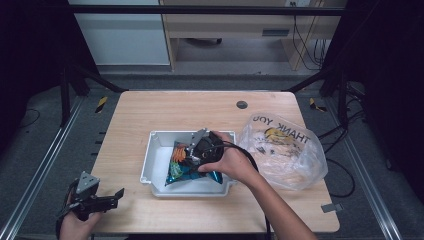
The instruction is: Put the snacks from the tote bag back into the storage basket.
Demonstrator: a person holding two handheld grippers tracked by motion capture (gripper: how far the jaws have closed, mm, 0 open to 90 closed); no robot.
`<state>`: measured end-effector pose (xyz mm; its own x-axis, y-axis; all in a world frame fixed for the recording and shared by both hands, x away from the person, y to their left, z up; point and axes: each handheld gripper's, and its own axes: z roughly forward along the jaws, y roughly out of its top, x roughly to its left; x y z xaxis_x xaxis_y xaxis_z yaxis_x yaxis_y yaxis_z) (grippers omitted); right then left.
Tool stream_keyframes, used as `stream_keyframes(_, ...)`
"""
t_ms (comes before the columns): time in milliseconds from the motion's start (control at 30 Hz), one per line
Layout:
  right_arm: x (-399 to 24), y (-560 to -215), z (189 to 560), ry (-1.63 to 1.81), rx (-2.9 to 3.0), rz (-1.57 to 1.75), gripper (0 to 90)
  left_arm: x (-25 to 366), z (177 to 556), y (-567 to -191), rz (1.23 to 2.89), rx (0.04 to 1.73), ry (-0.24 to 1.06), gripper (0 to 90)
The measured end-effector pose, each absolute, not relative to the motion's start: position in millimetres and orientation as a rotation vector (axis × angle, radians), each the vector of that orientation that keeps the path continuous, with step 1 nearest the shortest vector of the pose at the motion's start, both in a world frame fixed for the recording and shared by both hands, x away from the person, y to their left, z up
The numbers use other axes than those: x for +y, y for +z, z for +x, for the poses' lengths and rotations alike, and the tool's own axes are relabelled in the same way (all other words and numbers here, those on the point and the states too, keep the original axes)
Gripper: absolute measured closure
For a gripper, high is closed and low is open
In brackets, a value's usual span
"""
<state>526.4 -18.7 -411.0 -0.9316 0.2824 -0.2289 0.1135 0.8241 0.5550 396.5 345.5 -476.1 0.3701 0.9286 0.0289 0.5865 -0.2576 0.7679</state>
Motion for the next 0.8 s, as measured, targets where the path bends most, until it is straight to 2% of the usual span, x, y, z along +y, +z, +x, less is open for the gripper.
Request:
stream_keyframes(333, -27.7, -399.1, 521.8, 0.859, 2.653, 0.353, 6.8, 345.9, 395.9, -475.8, 1.966, 1.301, 0.653, 2.2)
stream_keyframes(800, -46.6, -377.0, 514.2, 0.959, 2.579, 0.426, 6.3, 346.4, 394.9, -475.2, 1.940, 1.307, 0.636, 2.2)
